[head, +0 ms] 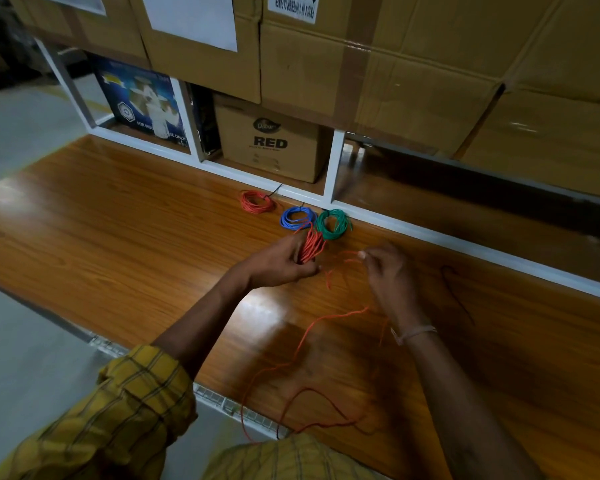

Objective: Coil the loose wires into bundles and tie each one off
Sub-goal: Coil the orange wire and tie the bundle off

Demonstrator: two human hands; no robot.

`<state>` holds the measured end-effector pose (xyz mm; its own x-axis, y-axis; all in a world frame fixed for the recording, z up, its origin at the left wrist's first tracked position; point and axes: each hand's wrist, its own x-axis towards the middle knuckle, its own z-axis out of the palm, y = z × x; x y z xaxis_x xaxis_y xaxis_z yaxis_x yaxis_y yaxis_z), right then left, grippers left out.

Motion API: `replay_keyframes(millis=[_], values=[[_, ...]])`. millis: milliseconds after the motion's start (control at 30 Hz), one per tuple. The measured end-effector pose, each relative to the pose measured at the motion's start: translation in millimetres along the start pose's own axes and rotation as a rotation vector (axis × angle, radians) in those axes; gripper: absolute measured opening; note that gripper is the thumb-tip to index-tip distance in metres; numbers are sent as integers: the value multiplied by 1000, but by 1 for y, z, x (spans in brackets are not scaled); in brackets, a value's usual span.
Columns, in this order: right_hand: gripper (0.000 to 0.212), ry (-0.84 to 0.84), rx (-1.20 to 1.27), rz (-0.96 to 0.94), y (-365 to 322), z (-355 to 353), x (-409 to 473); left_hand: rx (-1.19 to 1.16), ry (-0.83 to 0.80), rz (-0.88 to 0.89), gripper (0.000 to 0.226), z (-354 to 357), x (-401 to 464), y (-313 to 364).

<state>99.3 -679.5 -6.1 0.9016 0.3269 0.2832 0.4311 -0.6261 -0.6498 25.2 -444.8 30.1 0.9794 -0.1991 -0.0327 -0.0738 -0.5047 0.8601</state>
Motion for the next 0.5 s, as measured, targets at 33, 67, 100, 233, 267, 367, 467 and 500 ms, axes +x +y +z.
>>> replay_keyframes(millis=[33, 67, 100, 233, 267, 367, 467, 500], values=[[27, 40, 17, 108, 3, -1, 0, 8, -13, 0, 38, -1, 0, 0], [30, 55, -5, 205, 6, -3, 0, 1, -21, -7, 38, -1, -1, -1], [31, 38, -68, 273, 10, -7, 0, -21, -17, -16, 38, -2, -2, -2], [30, -209, -339, 352, 20, -11, -1, -106, 16, -48, 34, -5, -4, -4], [31, -261, -397, 361, 20, -10, -1, -113, 16, -50, 34, -6, -4, -3], [23, -276, -378, 395, 15, -4, 0, -124, 4, -59, 32, -6, -1, 3], [28, -98, 135, 520, -14, -15, 7, -118, -14, -54, 36, -6, 3, 7], [38, -88, 356, 572, -25, -21, 9, -112, -21, -50, 39, -5, 5, 7]])
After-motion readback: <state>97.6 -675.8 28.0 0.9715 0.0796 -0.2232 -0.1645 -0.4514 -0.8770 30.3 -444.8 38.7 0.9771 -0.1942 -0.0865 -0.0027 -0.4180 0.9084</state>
